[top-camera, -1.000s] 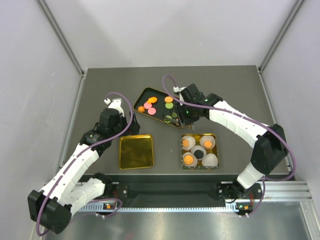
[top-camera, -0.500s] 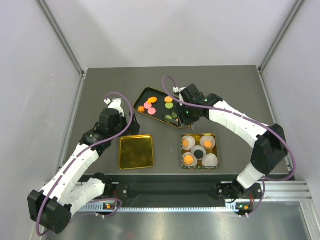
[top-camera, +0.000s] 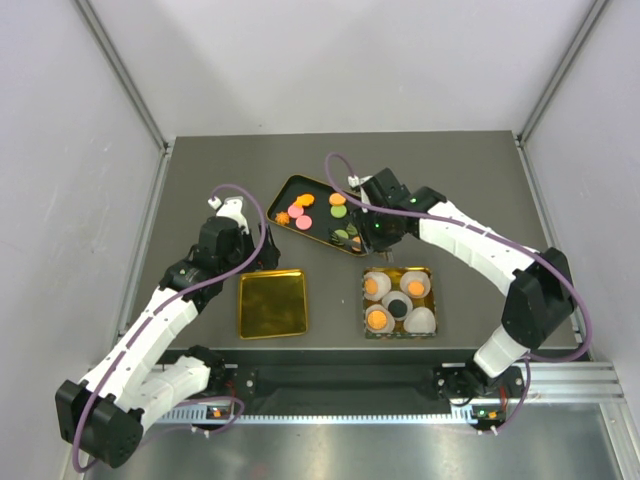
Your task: Pack the cookies
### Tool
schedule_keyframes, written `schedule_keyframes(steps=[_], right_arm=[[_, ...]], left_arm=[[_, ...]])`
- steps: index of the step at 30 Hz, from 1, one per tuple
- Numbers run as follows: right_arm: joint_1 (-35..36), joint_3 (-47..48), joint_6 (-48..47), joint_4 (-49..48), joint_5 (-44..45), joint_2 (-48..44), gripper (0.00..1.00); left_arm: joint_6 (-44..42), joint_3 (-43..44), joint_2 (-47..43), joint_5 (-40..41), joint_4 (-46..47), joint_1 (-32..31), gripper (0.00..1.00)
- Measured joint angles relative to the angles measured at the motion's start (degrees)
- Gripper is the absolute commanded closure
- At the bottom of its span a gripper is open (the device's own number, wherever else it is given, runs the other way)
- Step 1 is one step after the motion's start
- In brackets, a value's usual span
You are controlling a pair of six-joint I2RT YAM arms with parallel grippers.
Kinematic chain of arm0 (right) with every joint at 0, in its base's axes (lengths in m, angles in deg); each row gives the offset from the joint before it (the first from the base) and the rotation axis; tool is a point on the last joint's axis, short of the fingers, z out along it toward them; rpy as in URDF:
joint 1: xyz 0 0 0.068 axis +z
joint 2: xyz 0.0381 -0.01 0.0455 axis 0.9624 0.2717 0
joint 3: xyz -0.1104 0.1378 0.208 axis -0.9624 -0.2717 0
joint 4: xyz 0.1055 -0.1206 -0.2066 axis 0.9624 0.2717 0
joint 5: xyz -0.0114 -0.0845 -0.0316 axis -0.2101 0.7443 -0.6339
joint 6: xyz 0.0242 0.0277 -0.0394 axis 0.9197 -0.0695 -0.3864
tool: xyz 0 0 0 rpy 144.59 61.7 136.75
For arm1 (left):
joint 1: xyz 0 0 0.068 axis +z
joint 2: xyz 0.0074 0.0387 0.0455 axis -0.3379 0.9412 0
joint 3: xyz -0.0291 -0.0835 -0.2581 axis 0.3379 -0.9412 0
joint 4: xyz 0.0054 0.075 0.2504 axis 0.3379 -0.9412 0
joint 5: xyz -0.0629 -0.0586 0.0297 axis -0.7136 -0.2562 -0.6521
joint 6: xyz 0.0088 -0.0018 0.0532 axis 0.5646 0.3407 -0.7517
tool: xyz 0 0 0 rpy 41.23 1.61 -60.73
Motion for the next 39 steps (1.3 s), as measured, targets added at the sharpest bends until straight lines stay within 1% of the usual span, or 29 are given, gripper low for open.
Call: schedule_keyframes(steps=[14, 16, 17, 20, 26, 30, 35, 39], right_arm=[[-0.9, 0.0, -0.2, 0.7, 1.2, 0.0, 0.60], [-0.9, 0.0, -0.2, 0.7, 1.2, 0.0, 0.61], [-0.9, 0.0, -0.2, 0.7, 1.2, 0.0, 0.67], [-0.9, 0.0, -0.2, 0.7, 1.2, 0.0, 0.71], [-0.9, 0.2, -0.2, 0.8, 1.4, 0.0, 0.71], [-0.9, 2.3, -0.2, 1.5, 2.2, -0.3, 0.72], [-0.9, 3.8, 0.0, 1.5, 3.5, -3.7, 0.73], [-0.9, 3.8, 0.5, 2.3, 3.9, -8.9, 0.72]], left_arm=[[0.0, 0.0, 0.0, 0.0, 0.0, 0.0, 0.01], [0.0, 0.0, 0.0, 0.0, 0.0, 0.0, 0.01], [0.0, 0.0, 0.0, 0.0, 0.0, 0.0, 0.01], [0.0, 0.0, 0.0, 0.0, 0.0, 0.0, 0.01], [0.0, 0.0, 0.0, 0.0, 0.0, 0.0, 0.01], [0.0, 0.0, 0.0, 0.0, 0.0, 0.0, 0.01], [0.0, 0.0, 0.0, 0.0, 0.0, 0.0, 0.01], [0.0, 0.0, 0.0, 0.0, 0.0, 0.0, 0.01]])
